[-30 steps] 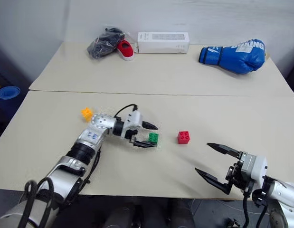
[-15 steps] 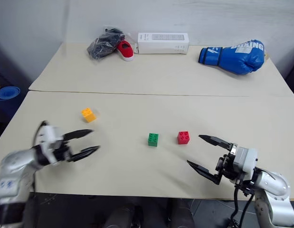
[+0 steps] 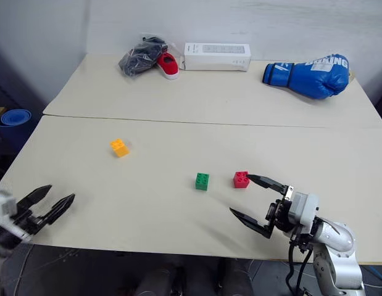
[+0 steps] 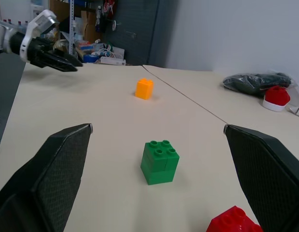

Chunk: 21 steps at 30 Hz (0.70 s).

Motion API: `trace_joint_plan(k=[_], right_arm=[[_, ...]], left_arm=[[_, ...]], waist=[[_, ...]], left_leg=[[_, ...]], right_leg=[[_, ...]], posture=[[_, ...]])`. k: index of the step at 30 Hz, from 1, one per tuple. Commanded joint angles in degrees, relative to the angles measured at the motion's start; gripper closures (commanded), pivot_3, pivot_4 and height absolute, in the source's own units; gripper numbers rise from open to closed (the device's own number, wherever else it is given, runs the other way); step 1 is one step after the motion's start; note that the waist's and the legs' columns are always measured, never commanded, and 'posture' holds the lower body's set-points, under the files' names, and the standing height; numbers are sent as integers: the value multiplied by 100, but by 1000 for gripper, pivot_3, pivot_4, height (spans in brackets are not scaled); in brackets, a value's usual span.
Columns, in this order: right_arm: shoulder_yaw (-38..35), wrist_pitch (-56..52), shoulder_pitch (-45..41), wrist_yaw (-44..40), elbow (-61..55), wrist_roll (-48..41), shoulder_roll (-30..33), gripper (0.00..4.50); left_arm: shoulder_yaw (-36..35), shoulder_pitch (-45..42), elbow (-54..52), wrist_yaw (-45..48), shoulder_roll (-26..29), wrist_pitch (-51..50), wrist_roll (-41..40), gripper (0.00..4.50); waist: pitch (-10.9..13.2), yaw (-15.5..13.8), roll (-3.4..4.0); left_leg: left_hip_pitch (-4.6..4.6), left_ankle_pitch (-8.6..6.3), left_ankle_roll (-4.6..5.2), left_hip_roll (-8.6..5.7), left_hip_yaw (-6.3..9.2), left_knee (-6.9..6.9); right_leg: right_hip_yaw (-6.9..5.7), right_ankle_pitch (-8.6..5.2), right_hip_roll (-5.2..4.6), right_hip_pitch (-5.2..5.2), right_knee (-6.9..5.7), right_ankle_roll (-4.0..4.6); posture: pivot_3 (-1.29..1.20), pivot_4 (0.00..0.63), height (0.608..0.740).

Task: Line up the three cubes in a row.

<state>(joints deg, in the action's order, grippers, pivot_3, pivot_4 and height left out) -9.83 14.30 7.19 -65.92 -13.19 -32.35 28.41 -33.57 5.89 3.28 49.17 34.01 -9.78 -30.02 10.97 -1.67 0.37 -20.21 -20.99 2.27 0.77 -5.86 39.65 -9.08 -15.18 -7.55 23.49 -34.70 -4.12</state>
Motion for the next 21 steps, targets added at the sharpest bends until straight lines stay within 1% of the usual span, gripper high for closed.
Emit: trace_joint_plan(k=[1,4,7,12,15,21], right_arm=[[-32,217,39,-28,33,-12,-46,0],[-32,337,82,-98,145,-6,-26,0],[-157,663,227,-316,490,-31,-20,0],[-212,914,364,-355,667,-37,-15,0],[-230,994,454,-316,656,-36,-22,0],[-285,1095,659,-169,547,8,-1,0]], left_arm=[[432,-870,425,148,375,5,154,44],[958,-1806,1325,438,682,95,478,44],[1585,-3009,2725,792,922,577,1045,44],[2031,-4255,4432,1038,910,1226,1520,44],[2289,-4747,5165,1163,862,1503,1803,44],[2514,-5273,5996,1275,744,1825,2111,44]], waist=[[0,20,0],[-1,37,-1],[-2,53,-1],[-3,108,-7],[-3,146,-7],[-3,177,-8]], left_leg=[[0,1,-1,0,-1,0],[1,2,-3,0,-7,-1],[0,6,0,-2,-21,0],[1,8,5,-1,-48,0],[2,7,4,6,-54,0],[2,7,3,8,-56,0]], right_leg=[[0,0,2,1,-5,0],[-1,0,11,3,-28,0],[0,0,21,6,-29,0],[-7,2,60,14,-27,-5],[-3,3,74,16,-27,-6],[1,2,77,19,-28,-6]], posture=[[0,150,740],[0,150,740],[0,150,740],[0,150,740],[0,150,740],[0,150,740]])
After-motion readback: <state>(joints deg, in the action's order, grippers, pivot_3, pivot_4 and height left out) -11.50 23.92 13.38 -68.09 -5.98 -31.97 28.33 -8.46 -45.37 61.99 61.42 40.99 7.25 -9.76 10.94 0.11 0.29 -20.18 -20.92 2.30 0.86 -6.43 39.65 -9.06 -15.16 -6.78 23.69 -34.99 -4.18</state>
